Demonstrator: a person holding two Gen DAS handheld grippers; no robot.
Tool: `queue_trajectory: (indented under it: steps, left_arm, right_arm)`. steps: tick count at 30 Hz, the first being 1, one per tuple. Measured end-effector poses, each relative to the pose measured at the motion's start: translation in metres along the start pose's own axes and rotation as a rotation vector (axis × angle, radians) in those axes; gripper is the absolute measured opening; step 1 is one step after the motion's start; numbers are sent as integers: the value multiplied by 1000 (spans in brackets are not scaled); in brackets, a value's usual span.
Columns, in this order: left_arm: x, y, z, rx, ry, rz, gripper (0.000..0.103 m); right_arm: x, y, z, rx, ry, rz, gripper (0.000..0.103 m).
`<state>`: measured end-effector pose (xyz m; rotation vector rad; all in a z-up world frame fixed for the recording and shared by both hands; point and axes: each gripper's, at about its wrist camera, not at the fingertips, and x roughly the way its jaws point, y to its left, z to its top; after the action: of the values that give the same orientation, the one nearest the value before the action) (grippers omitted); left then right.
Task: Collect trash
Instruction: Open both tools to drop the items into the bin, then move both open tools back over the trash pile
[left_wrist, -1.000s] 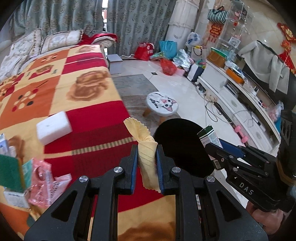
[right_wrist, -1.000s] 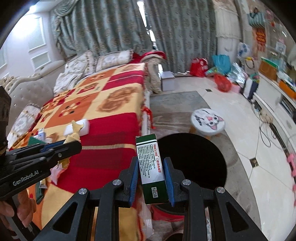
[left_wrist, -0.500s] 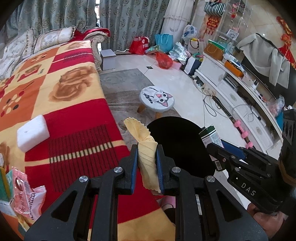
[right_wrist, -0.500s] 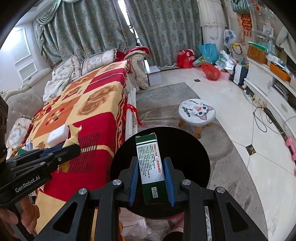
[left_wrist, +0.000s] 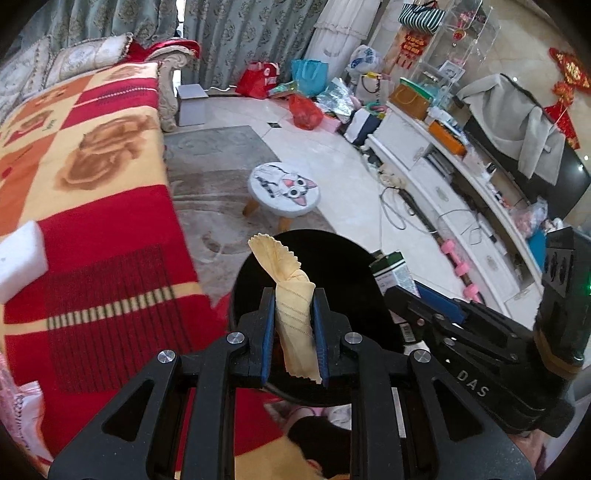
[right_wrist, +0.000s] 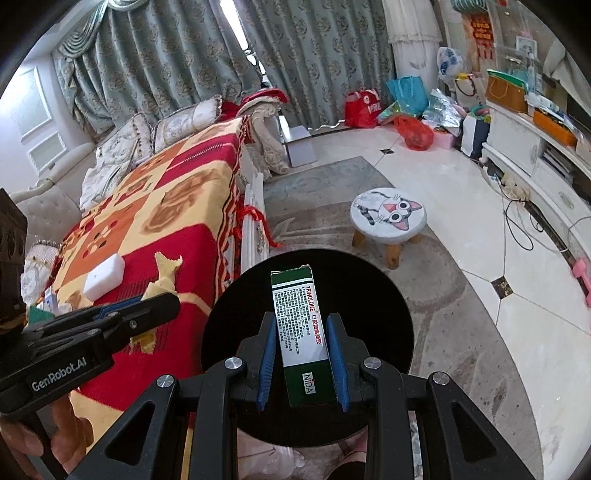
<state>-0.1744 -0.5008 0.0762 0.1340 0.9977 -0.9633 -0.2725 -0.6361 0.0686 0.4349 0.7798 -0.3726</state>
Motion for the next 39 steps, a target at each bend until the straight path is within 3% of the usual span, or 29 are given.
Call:
queue_trajectory:
  steps: [2,4,6,7,11,20,39]
  left_arm:
    - [3,1,2,-18,16,-31,21]
    - [3,3,2,-38,25,-42,31]
    - [-2,6,0,-51,7,-33,54]
    - [-4,7,0,-54,-2,-26,57]
    - [-15,11,-3,-60,-12,-10,58]
    - [-53,29,-17,-70,-58,117,58]
    - [-152,95,-62,-85,-177,314,58]
  right_arm:
    - [1,-1,2,5,-1,-11,31]
    - [1,-3,1,12,1,-17,40]
    - [1,-4,0,19,6,-11,40]
    - [1,-4,-1,22,10,-11,40]
    - [1,2,-6,19,28,-2,40]
    - [-15,29,-13,-18,12,11,40]
    - [-32,142,-35,-149,13,101,42]
